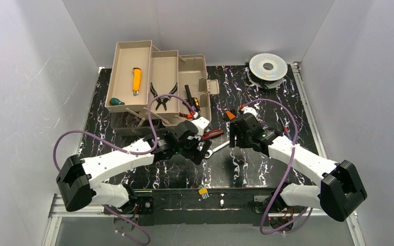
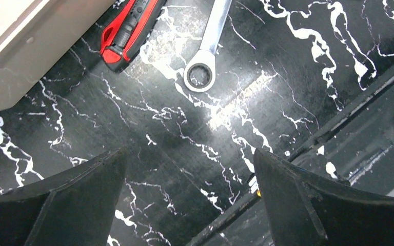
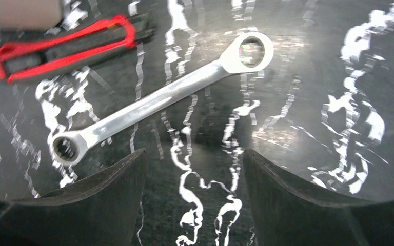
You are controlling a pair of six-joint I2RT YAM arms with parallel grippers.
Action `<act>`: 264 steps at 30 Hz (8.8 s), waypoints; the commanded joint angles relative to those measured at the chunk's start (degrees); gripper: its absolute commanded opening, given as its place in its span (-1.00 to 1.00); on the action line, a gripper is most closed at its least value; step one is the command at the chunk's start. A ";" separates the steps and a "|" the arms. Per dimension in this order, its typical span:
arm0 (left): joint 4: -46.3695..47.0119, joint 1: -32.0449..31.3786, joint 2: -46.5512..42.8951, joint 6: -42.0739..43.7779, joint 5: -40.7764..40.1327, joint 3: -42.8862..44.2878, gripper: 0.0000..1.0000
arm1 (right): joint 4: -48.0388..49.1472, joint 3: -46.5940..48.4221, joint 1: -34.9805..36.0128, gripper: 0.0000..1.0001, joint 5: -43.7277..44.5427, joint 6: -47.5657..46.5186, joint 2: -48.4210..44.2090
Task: Pack the tool kit
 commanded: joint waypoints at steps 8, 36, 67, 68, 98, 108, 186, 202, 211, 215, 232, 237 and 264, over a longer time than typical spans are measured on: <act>8.48 -4.61 13.38 2.52 -4.19 1.10 0.74 | -10.54 0.84 -5.53 0.35 15.71 16.06 -11.14; 8.28 0.23 32.05 6.61 2.76 8.65 -0.06 | -5.60 -3.30 -14.13 0.25 2.19 17.47 -14.71; -4.39 2.32 24.26 8.28 14.94 17.41 -1.00 | 29.89 -15.02 -14.68 0.68 -25.48 43.14 8.34; -4.38 2.30 24.15 8.40 15.12 17.33 -1.00 | 31.44 -15.15 -14.70 0.68 -26.49 44.18 9.68; -0.28 1.87 25.98 6.90 8.82 6.86 0.53 | 22.61 -15.52 -12.31 0.45 -17.33 46.41 3.95; 5.44 -4.56 28.31 8.26 -2.97 1.28 -0.06 | 24.13 -16.15 -12.31 0.45 -19.06 46.92 5.38; -12.42 -0.19 -26.03 0.72 -18.58 5.78 0.96 | 14.31 66.77 -8.23 -0.75 -39.05 3.60 52.49; -10.19 -0.21 -21.42 2.87 -14.51 3.89 0.99 | 11.83 53.94 -8.52 0.58 -32.38 1.31 38.85; -4.78 -0.15 -16.27 5.94 -11.47 0.39 0.99 | 9.70 27.28 -11.46 0.52 -22.07 -5.38 15.28; -1.75 -0.16 -11.57 2.69 -17.54 -1.38 0.99 | 6.24 20.36 -14.94 0.56 -17.27 -7.01 9.32; 26.08 -0.16 -11.34 3.03 -11.36 -19.06 0.99 | 11.75 17.94 -24.66 0.36 -17.62 0.64 21.34; 39.82 -0.14 -12.17 8.48 -10.73 -29.00 0.99 | 8.49 26.26 -23.81 0.32 -15.82 -3.84 29.52; 46.28 -0.35 -11.37 9.95 -6.24 -32.66 0.89 | 1.70 40.60 -17.50 0.08 -4.74 -13.36 46.89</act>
